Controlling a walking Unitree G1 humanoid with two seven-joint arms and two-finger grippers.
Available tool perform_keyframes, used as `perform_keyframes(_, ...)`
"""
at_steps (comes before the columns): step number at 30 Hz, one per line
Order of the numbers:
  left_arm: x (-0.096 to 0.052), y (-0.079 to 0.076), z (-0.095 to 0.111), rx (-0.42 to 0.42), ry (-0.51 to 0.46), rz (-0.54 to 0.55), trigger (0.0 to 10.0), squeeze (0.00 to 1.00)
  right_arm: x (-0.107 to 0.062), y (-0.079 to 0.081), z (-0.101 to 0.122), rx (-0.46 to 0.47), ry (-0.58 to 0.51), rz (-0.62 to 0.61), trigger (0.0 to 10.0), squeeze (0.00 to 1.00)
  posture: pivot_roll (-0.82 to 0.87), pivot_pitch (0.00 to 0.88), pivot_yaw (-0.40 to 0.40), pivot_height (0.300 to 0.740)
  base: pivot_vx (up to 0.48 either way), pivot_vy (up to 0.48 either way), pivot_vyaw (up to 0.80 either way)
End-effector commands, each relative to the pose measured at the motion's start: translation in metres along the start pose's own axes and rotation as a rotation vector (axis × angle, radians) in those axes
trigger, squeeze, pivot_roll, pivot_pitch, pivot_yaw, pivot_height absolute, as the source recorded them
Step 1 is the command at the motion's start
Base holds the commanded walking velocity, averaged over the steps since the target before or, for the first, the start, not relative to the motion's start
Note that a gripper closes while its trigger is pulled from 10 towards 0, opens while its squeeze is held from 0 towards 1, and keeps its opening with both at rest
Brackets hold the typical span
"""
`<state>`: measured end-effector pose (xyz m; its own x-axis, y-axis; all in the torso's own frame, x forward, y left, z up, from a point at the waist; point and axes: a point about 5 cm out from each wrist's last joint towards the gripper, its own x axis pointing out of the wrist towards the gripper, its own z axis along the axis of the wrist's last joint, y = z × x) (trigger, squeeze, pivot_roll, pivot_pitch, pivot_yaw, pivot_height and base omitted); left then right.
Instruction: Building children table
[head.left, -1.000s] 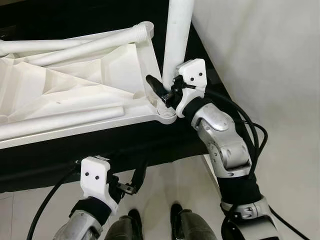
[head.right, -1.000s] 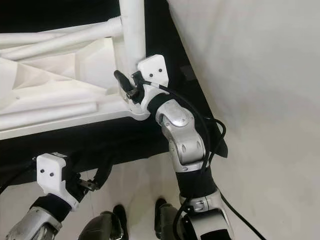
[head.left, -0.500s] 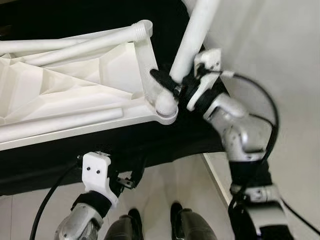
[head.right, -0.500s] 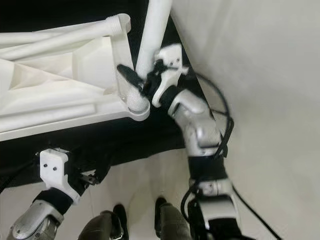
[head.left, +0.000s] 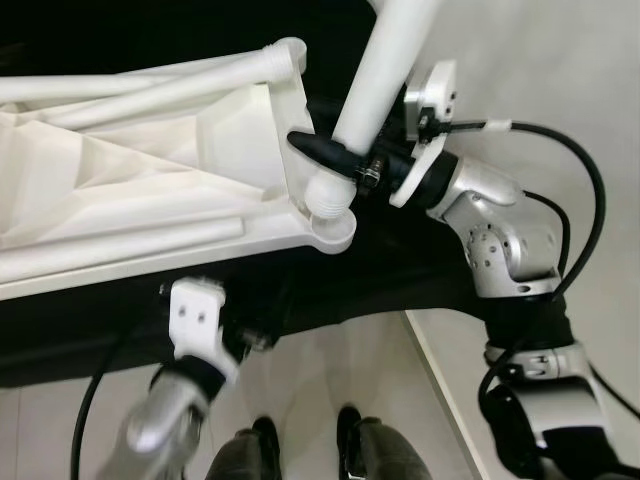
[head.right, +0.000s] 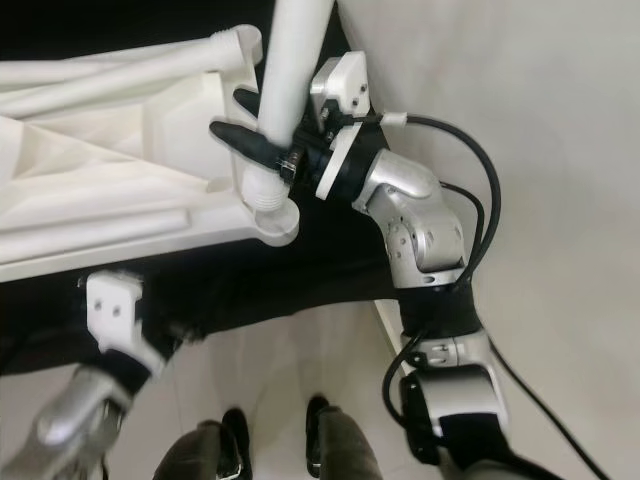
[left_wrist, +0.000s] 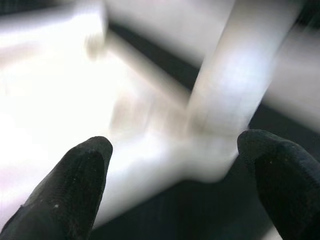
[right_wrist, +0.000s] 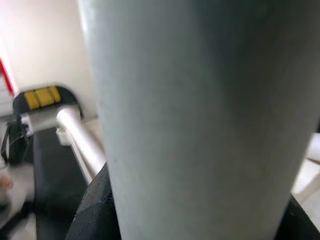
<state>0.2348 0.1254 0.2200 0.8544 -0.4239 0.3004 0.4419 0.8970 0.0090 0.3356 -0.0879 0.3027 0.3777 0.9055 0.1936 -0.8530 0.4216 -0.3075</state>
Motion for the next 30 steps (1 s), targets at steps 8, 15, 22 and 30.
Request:
perform_keyframes(8, 0.031, -0.018, 0.096, 0.017, -0.32, -0.436, 10.0, 0.0, 0.026, -0.008, -0.025, -0.116, 0.163, -0.203, 10.0, 0.0, -0.03, 0.098, -0.01, 0.74, 0.0, 0.0, 0.0)
perform_keyframes(15, 0.052, -0.004, 0.122, 0.096, -0.406, -0.395, 10.0, 0.0, 0.038, -0.002, -0.03, -0.172, 0.187, -0.199, 10.0, 0.0, -0.03, 0.065, 0.001, 0.74, 0.0, 0.0, 0.0)
perform_keyframes(22, 0.067, 0.006, 0.135, 0.081, -0.467, -0.314, 10.0, 0.0, 0.044, 0.011, -0.04, -0.167, 0.201, -0.17, 10.0, 0.0, -0.05, 0.035, 0.007, 0.74, 0.0, 0.0, 0.0)
perform_keyframes(30, 0.075, 0.0, 0.13, 0.051, -0.455, -0.36, 10.0, 0.0, 0.036, -0.023, -0.043, 0.024, 0.199, -0.463, 10.0, 0.0, -0.06, 0.028, 0.006, 0.74, 0.0, 0.0, 0.0)
